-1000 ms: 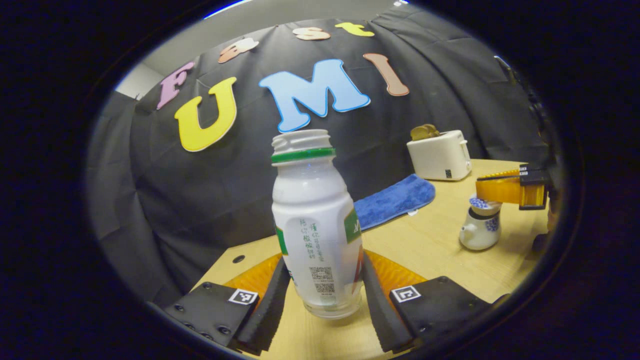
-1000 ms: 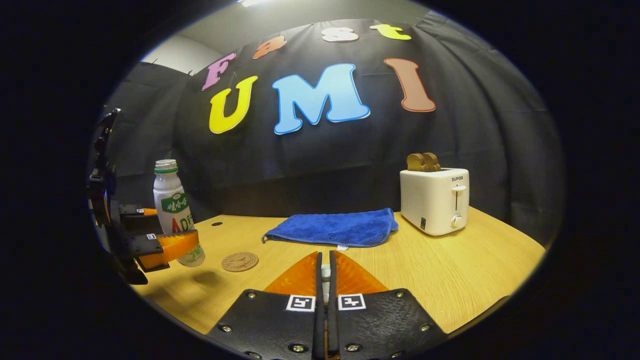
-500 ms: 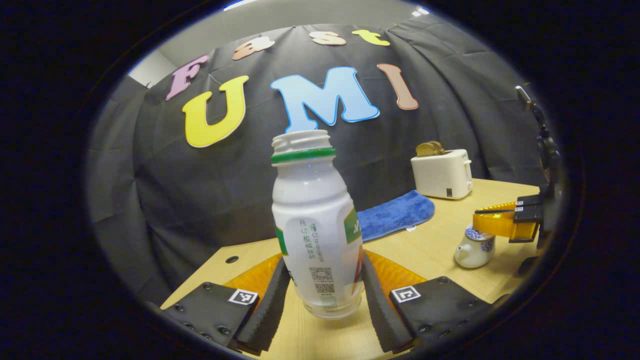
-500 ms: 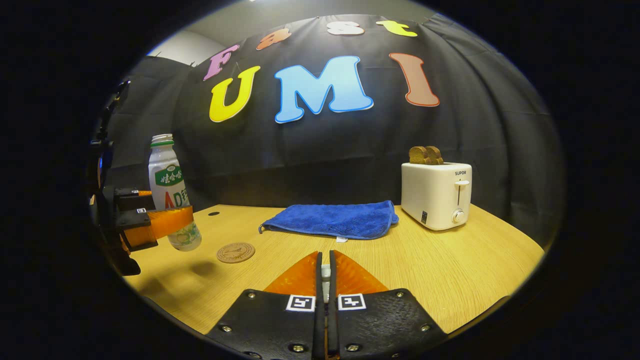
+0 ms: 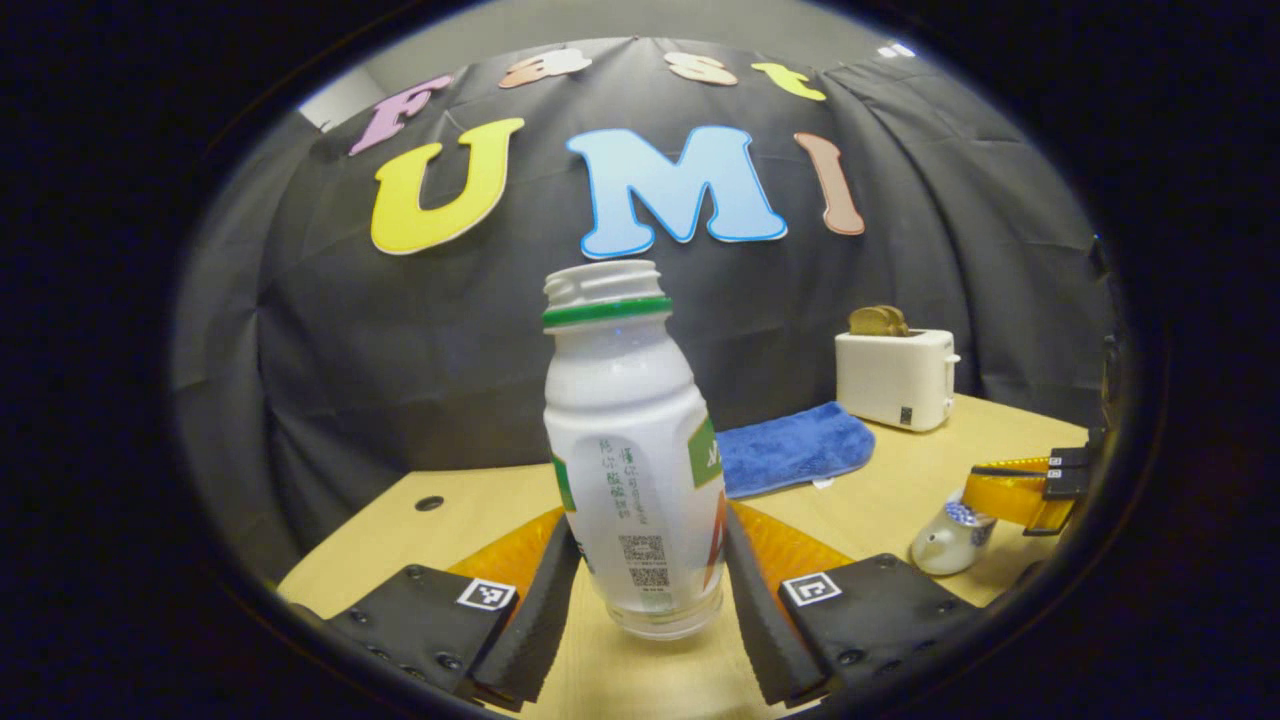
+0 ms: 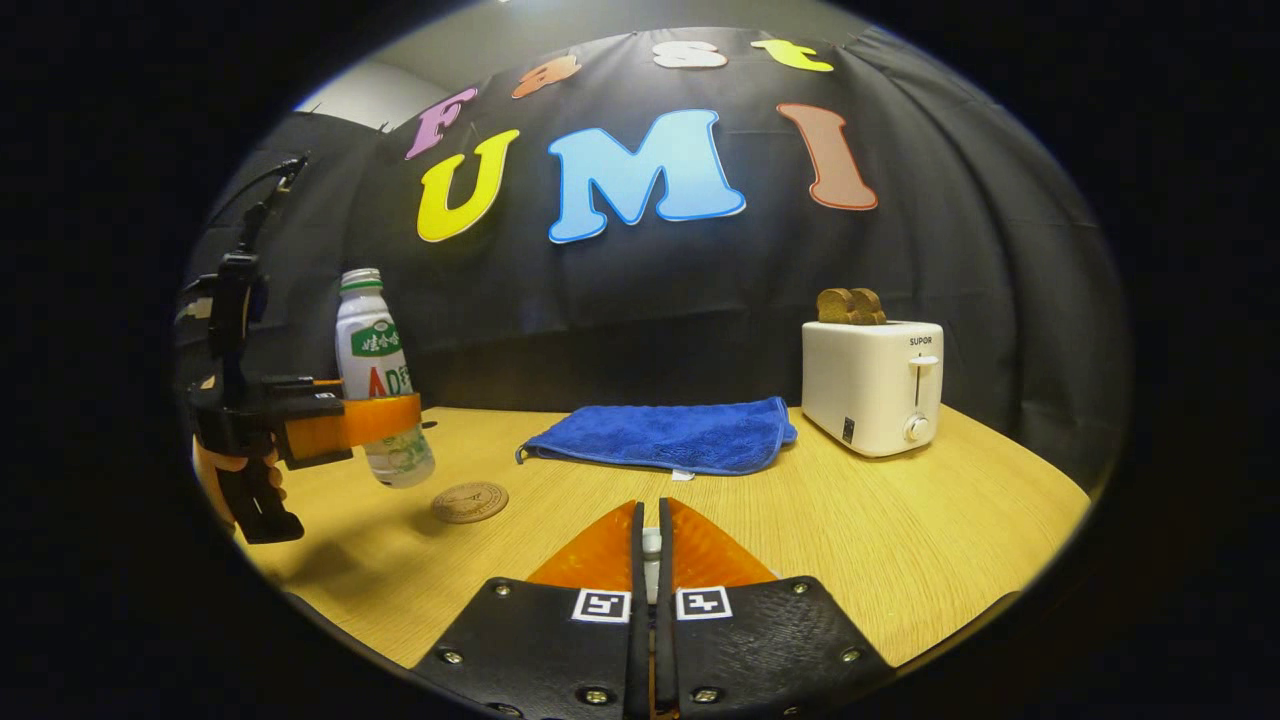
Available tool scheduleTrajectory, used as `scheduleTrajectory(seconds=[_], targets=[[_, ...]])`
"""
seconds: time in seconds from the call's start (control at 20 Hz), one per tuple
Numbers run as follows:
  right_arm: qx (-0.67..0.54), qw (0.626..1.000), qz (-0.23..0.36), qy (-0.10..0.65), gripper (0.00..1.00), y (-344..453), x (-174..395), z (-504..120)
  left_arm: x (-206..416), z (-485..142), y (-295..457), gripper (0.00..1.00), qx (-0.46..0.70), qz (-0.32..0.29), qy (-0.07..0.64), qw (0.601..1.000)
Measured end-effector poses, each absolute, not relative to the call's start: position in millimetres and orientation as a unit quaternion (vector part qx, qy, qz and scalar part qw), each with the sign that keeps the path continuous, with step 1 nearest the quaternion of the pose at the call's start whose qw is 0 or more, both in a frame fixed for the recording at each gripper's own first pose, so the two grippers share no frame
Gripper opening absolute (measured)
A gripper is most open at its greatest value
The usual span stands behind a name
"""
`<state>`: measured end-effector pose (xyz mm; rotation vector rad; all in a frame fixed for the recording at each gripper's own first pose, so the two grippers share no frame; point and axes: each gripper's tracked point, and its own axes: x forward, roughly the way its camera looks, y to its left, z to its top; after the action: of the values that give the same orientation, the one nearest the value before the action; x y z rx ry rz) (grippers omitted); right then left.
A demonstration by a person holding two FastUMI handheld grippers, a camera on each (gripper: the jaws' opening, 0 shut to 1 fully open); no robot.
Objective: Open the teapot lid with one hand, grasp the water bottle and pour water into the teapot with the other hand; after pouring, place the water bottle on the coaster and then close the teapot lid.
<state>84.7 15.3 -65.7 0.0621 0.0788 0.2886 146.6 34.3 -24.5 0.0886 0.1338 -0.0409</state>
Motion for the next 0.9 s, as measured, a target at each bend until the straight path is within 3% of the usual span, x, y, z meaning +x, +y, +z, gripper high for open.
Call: scheduleTrajectory(seconds=[0.15, 0.2, 0.25, 0.8, 0.85, 0.9], targets=[[0.031, 0.988, 0.143, 0.04, 0.02, 15.8, 84.3, -66.0, 164.7, -40.1, 34.7, 0.88, 0.008, -0.028, 0.088, 0.996], [0.031, 0.988, 0.143, 0.04, 0.02, 15.3, 84.3, -65.5, 171.2, -46.0, 35.1, 0.82, 0.001, -0.027, 0.094, 0.995], [0.032, 0.988, 0.143, 0.04, 0.02, 15.6, 84.5, -65.8, 176.6, -49.5, 36.0, 0.88, -0.004, -0.026, 0.098, 0.995], [0.043, 0.989, 0.139, 0.042, 0.05, 16.1, 84.0, -64.9, 203.0, -81.0, 35.7, 0.88, 0.007, -0.017, 0.117, 0.993], [0.041, 0.989, 0.138, 0.042, 0.05, 15.8, 84.0, -65.2, 204.0, -82.3, 35.3, 0.82, 0.005, -0.017, 0.118, 0.993], [0.039, 0.989, 0.138, 0.042, 0.05, 15.6, 83.7, -64.8, 203.2, -84.5, 35.7, 0.85, 0.003, -0.017, 0.121, 0.993]])
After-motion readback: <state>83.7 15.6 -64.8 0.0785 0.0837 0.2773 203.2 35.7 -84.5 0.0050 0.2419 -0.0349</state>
